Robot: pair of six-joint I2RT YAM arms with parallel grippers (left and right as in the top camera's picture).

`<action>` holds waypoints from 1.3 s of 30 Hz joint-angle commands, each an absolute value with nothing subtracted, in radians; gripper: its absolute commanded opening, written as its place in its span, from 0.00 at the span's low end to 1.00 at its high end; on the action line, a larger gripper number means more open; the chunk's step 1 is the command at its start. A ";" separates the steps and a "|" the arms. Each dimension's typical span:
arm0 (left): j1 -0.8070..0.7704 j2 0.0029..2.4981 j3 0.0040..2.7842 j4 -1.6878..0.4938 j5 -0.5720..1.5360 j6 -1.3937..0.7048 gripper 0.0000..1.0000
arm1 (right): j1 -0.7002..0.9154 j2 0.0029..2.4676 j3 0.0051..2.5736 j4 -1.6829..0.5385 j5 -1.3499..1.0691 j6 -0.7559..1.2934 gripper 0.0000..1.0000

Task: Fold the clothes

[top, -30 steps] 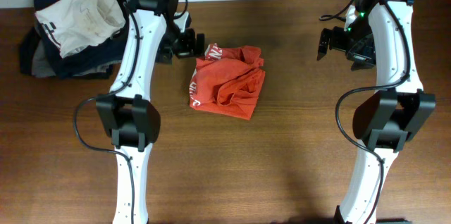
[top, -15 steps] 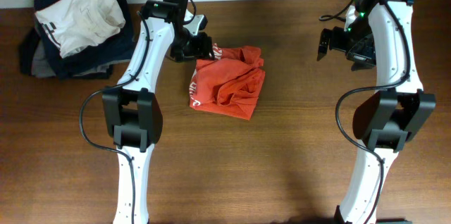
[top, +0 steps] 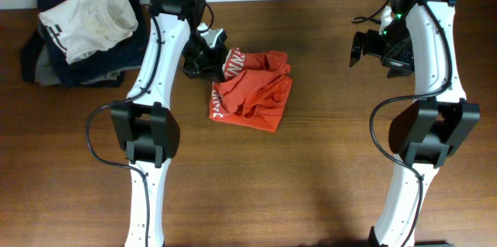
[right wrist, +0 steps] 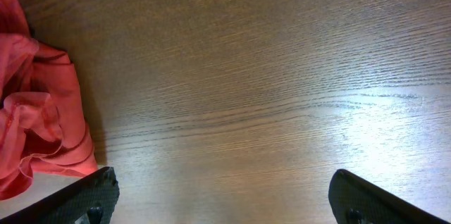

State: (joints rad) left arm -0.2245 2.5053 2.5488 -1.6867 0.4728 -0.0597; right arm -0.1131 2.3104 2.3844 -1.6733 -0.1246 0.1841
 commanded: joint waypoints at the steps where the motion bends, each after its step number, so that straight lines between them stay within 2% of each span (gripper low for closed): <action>1: -0.265 2.502 2.572 -1.689 0.627 -0.052 0.01 | -0.105 2.299 2.392 -1.680 -0.130 0.191 0.98; 5: -0.381 2.460 2.572 -1.689 0.655 -0.062 0.01 | -0.105 2.299 2.392 -1.687 -0.124 0.191 0.99; 9: -0.428 2.460 2.572 -1.689 0.664 -0.097 0.02 | -0.105 2.299 2.392 -1.681 -0.123 0.191 0.99; 11: -0.430 2.425 2.572 -1.689 0.741 -0.097 0.02 | -0.105 2.299 2.392 -1.680 -0.123 0.189 0.99; 14: -0.427 2.300 2.572 -1.689 0.658 -0.101 0.40 | -0.105 2.299 2.392 -1.670 -0.123 0.188 0.99; 15: -0.427 2.281 2.572 -1.689 0.580 -0.115 0.50 | -0.105 2.299 2.392 -1.669 -0.123 0.189 0.99; 16: -0.424 2.260 2.572 -1.688 0.352 -0.162 0.64 | -0.105 2.299 2.392 -1.668 -0.138 0.189 0.99; 17: -0.415 2.266 2.567 -1.688 0.182 -0.172 0.66 | -0.104 2.299 2.392 -1.668 -0.210 0.189 0.99; 18: -0.400 2.276 2.551 -1.688 0.107 -0.172 0.67 | -0.099 2.299 2.392 -1.667 -0.296 0.188 0.99; 20: -0.361 2.327 2.472 -1.658 0.100 -0.172 0.69 | -0.057 2.299 2.392 -1.644 -0.382 0.189 0.99; 24: -0.301 2.447 2.419 -1.531 0.207 -0.194 0.68 | 0.083 2.299 2.392 -1.576 -0.366 0.189 0.99; 27: -0.296 2.541 2.419 -1.480 0.206 -0.199 0.64 | 0.157 2.299 2.392 -1.533 -0.299 0.198 0.99; 31: -0.289 2.649 2.419 -1.575 0.092 -0.265 0.60 | 0.165 2.299 2.392 -1.534 -0.303 0.200 0.99; 33: -0.288 2.661 2.420 -1.689 -0.156 -0.392 0.60 | 0.170 2.299 2.392 -1.539 -0.303 0.231 0.99; 35: -0.287 2.632 2.429 -1.689 -0.147 -0.433 0.60 | 0.201 2.299 2.389 -1.518 -0.302 0.230 0.99; 39: -0.272 2.510 2.451 -1.681 -0.147 -0.476 0.80 | 0.334 2.319 2.352 -1.457 -0.298 0.269 0.99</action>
State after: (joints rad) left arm -0.2882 2.5958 2.4218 -1.6886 -0.1032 -0.4347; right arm 0.2630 2.3104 2.3711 -1.4601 -0.3065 0.2340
